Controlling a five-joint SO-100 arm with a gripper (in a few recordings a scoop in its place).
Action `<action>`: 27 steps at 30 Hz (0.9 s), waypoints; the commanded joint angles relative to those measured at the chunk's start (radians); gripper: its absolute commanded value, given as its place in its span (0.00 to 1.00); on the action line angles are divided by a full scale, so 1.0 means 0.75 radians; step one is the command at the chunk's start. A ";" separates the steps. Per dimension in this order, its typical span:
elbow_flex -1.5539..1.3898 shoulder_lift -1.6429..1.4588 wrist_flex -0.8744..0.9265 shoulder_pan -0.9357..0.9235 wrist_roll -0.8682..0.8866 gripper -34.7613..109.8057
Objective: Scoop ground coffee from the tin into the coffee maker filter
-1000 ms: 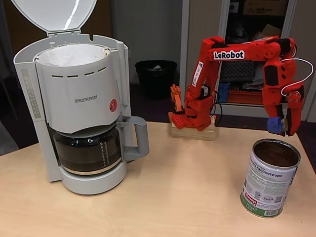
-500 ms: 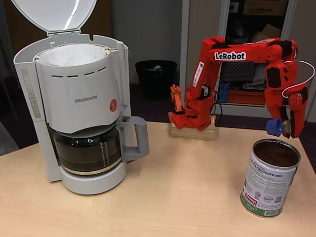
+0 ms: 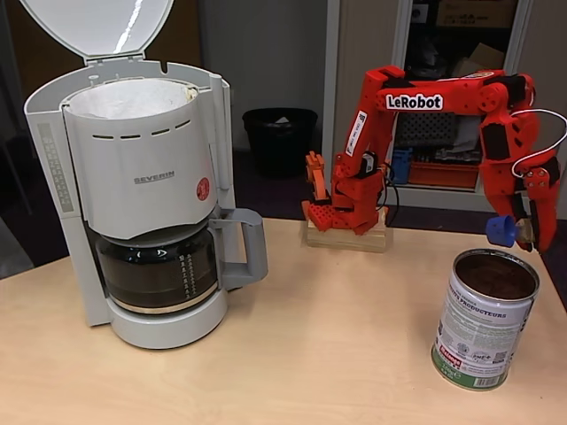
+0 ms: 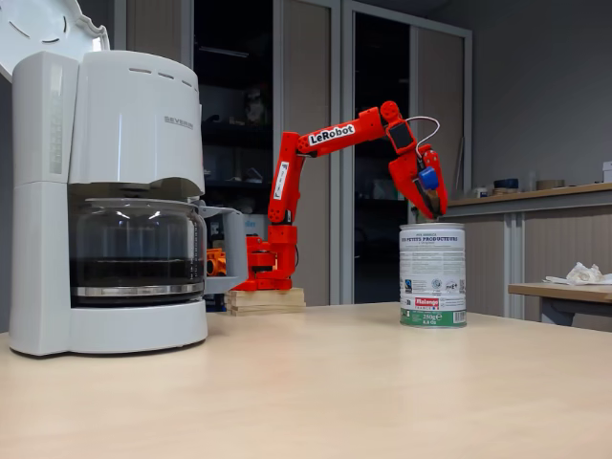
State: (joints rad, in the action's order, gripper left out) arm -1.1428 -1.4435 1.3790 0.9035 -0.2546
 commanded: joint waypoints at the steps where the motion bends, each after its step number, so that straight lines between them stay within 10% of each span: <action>1: -0.104 -0.121 -0.270 0.031 -0.027 0.24; 15: -0.438 -0.115 -1.518 -0.018 0.219 0.24; 27: -0.423 -0.250 -1.540 -0.378 0.362 0.24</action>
State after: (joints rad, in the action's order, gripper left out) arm -1.4834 -1.5432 0.1963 0.6780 0.0430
